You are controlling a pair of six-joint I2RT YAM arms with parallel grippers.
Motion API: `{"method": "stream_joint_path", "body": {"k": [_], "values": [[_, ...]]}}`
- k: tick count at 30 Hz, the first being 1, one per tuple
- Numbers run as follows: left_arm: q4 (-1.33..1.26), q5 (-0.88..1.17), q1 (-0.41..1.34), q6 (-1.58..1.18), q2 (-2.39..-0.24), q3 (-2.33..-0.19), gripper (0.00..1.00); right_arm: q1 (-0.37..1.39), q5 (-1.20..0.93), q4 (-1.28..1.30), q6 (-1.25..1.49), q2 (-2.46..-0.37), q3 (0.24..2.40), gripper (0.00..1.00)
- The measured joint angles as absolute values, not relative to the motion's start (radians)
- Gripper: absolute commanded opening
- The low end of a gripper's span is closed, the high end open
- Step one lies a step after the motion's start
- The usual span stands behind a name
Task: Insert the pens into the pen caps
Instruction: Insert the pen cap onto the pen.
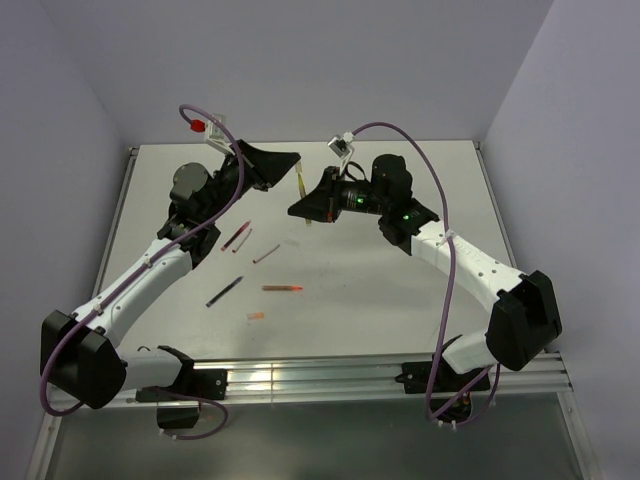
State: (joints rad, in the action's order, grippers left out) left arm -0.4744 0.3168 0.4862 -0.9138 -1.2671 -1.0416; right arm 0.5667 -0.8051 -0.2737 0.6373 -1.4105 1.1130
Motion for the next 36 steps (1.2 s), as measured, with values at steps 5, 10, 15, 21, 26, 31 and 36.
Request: {"method": "stream_joint_path", "body": {"k": [5,10,15,21,26,31,36], "values": [[-0.474,0.317,0.486,-0.914,-1.267,-1.042,0.0,0.565,-0.804,-0.266,0.634,-1.411,1.113,0.0],[-0.474,0.318,0.486,-0.914,-1.267,-1.042,0.0,0.565,-0.801,-0.26,0.63,-1.411,1.116,0.0],[-0.474,0.318,0.489,-0.914,-1.267,-1.042,0.0,0.562,-0.797,-0.256,0.63,-1.411,1.124,0.0],[-0.473,0.325,0.498,-0.913,-1.267,-1.041,0.0,0.554,-0.794,-0.254,0.63,-1.411,1.128,0.0],[-0.465,0.326,0.51,-0.907,-1.267,-1.037,0.0,0.549,-0.794,-0.254,0.63,-1.411,1.128,0.0],[-0.485,0.319,0.523,-0.904,-1.255,-1.003,0.0,0.545,-0.786,-0.248,0.629,-1.411,1.128,0.0],[-0.546,0.313,0.525,-0.903,-1.205,-0.928,0.0,0.557,-0.794,-0.231,0.601,-1.405,1.127,0.0]]}}
